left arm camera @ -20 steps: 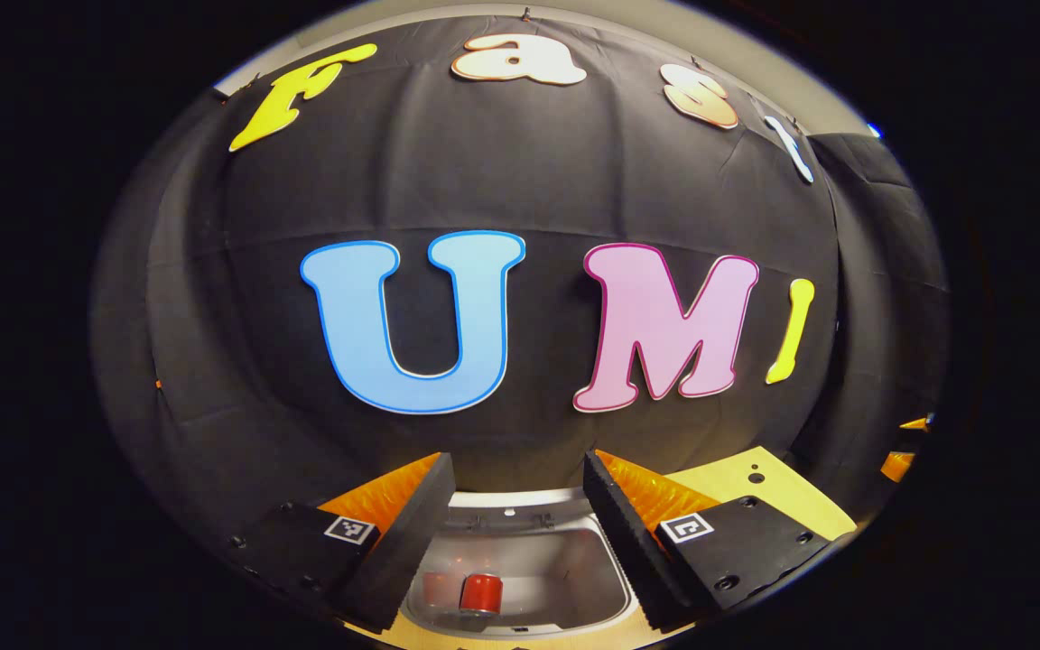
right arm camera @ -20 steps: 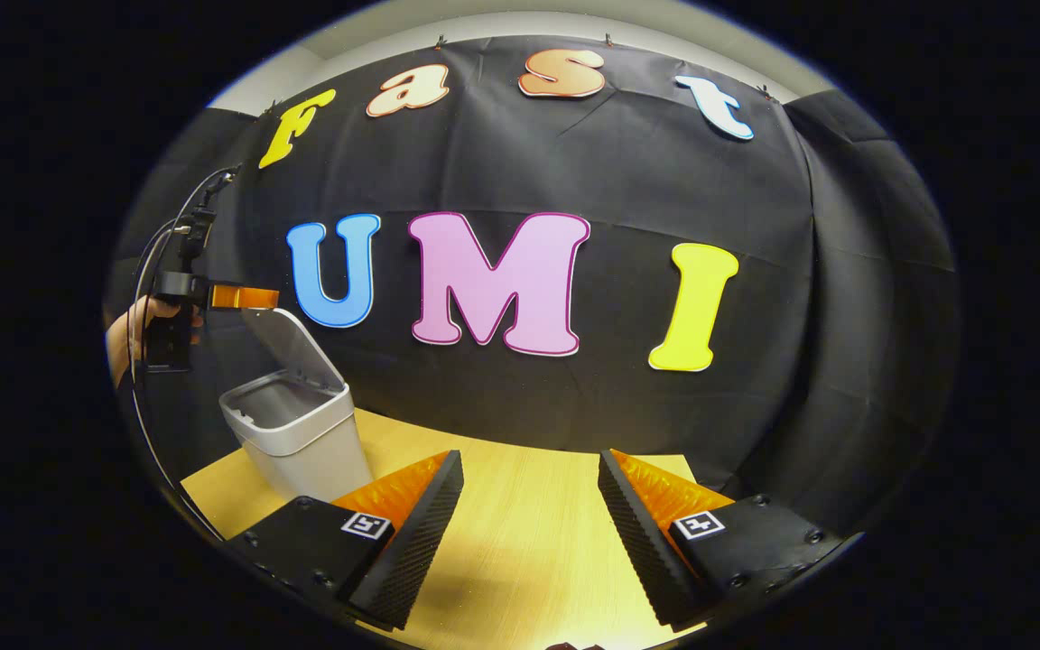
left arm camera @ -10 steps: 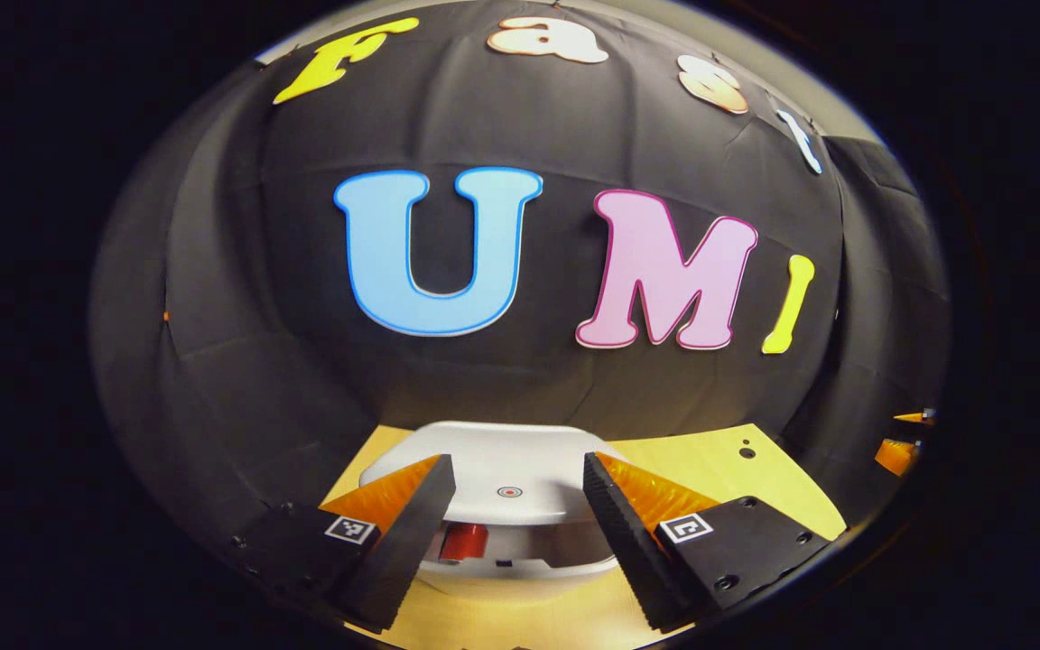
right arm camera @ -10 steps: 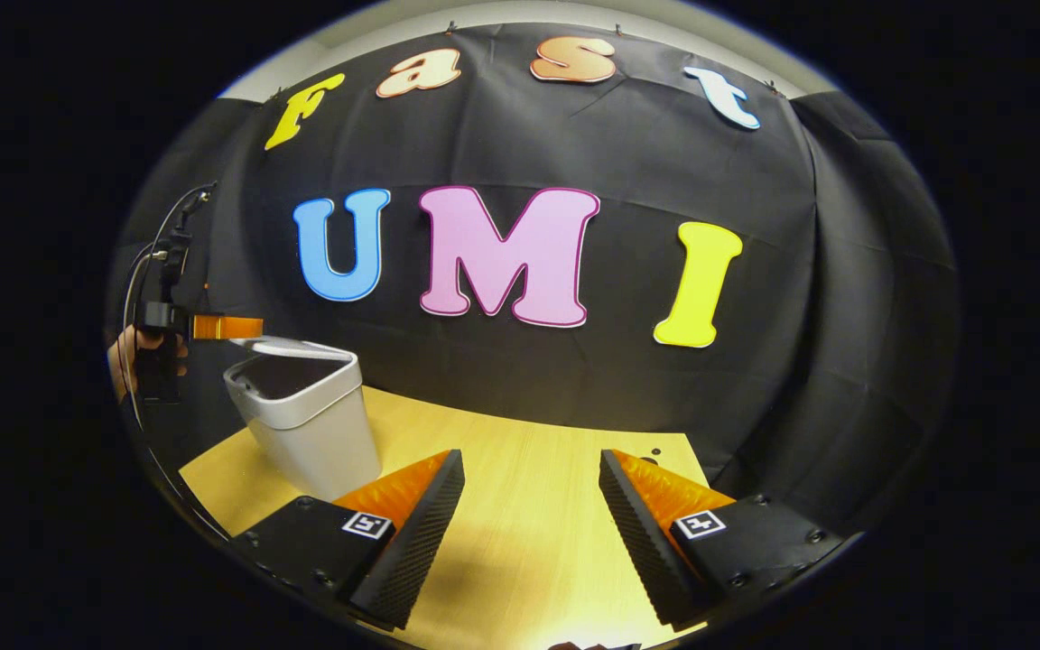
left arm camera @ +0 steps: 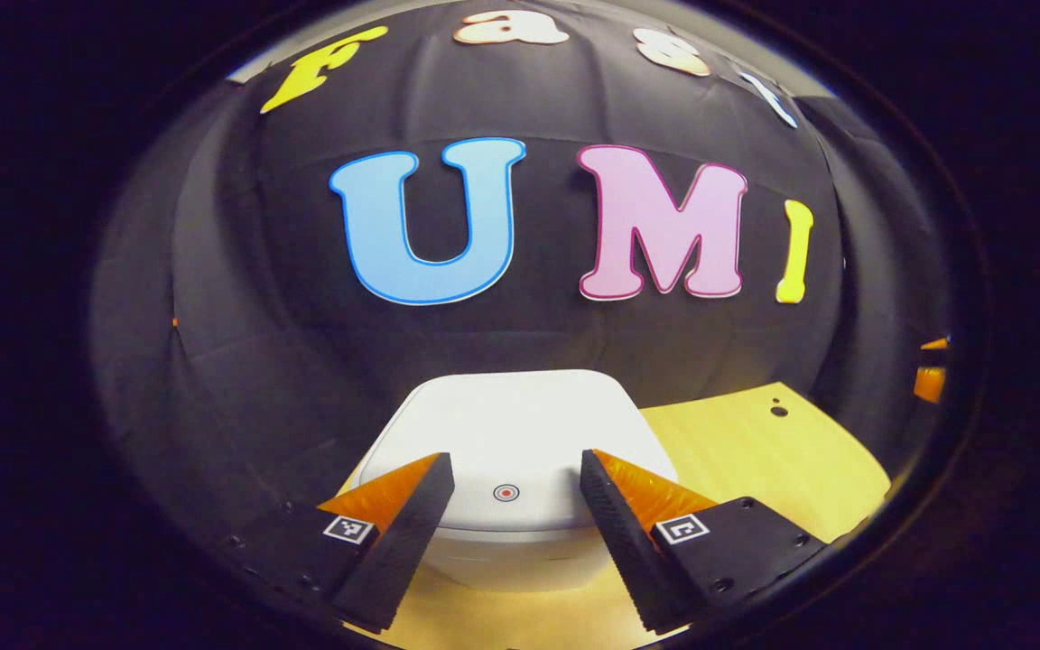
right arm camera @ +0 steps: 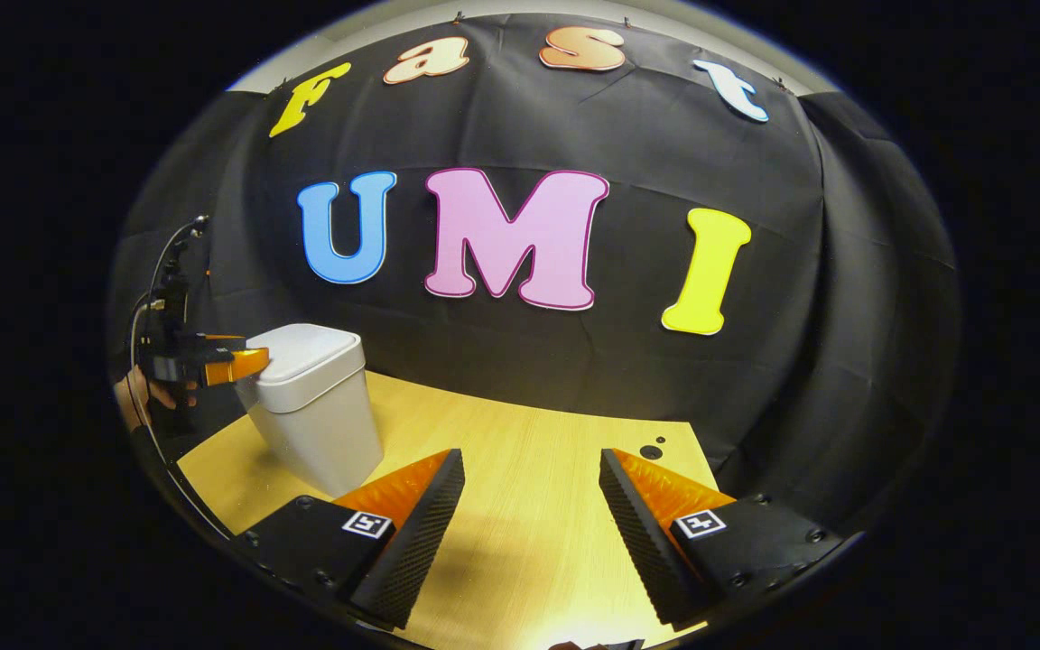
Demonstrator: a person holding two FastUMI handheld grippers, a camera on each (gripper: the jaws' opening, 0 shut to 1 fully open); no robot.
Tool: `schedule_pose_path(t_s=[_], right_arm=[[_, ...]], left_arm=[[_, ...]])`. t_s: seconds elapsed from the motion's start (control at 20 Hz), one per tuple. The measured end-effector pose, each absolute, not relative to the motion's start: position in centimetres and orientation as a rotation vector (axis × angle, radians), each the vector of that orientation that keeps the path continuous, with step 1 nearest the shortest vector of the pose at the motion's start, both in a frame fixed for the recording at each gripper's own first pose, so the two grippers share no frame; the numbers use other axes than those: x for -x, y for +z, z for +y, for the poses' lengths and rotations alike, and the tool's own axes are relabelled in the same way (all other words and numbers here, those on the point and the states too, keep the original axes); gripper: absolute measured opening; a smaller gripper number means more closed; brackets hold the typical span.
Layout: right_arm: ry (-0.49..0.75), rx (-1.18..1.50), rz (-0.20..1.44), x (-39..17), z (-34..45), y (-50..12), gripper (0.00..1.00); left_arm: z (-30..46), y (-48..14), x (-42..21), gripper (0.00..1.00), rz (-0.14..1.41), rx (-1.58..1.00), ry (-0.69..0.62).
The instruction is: Press the lid of the desktop garbage bin to open it, pick up the crumpled paper on the desktop and throw it into the bin, then pick up the pop can on the desktop and drop it into the bin, and finally close the garbage bin lid.
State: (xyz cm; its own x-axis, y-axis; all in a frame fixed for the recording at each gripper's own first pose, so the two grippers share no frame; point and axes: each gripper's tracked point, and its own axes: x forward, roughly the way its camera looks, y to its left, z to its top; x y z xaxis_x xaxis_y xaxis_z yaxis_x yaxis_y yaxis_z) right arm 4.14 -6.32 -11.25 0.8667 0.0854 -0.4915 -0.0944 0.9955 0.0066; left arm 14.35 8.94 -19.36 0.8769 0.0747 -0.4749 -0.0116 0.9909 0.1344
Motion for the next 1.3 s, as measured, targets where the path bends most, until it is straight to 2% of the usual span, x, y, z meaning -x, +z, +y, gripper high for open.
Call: schedule_pose_path(t_s=[0.3, 0.6, 0.95, 1.1, 1.3], right_arm=[[0.056, -0.008, 0.492, -2.4, -5.3, -10.2, 0.97], [-0.019, -0.021, 0.467, -0.7, -5.6, -8.7, 0.97], [-0.061, -0.037, 0.330, 1.3, -3.8, -3.4, 0.97], [-0.045, -0.086, 0.276, 3.2, -1.6, -2.2, 0.97], [0.008, -0.041, 0.262, 5.4, 0.8, -2.5, 0.97]], left_arm=[[8.7, -19.7, -14.3, 0.99, 0.507, -0.094, 0.017], [7.6, -16.5, -13.3, 0.96, 0.373, -0.085, 0.061], [1.6, -7.2, -7.2, 0.95, 0.205, 0.001, 0.061], [-0.4, -5.8, -3.7, 0.94, 0.183, 0.064, 0.043], [0.7, -5.1, -0.4, 0.95, 0.127, 0.016, 0.079]])
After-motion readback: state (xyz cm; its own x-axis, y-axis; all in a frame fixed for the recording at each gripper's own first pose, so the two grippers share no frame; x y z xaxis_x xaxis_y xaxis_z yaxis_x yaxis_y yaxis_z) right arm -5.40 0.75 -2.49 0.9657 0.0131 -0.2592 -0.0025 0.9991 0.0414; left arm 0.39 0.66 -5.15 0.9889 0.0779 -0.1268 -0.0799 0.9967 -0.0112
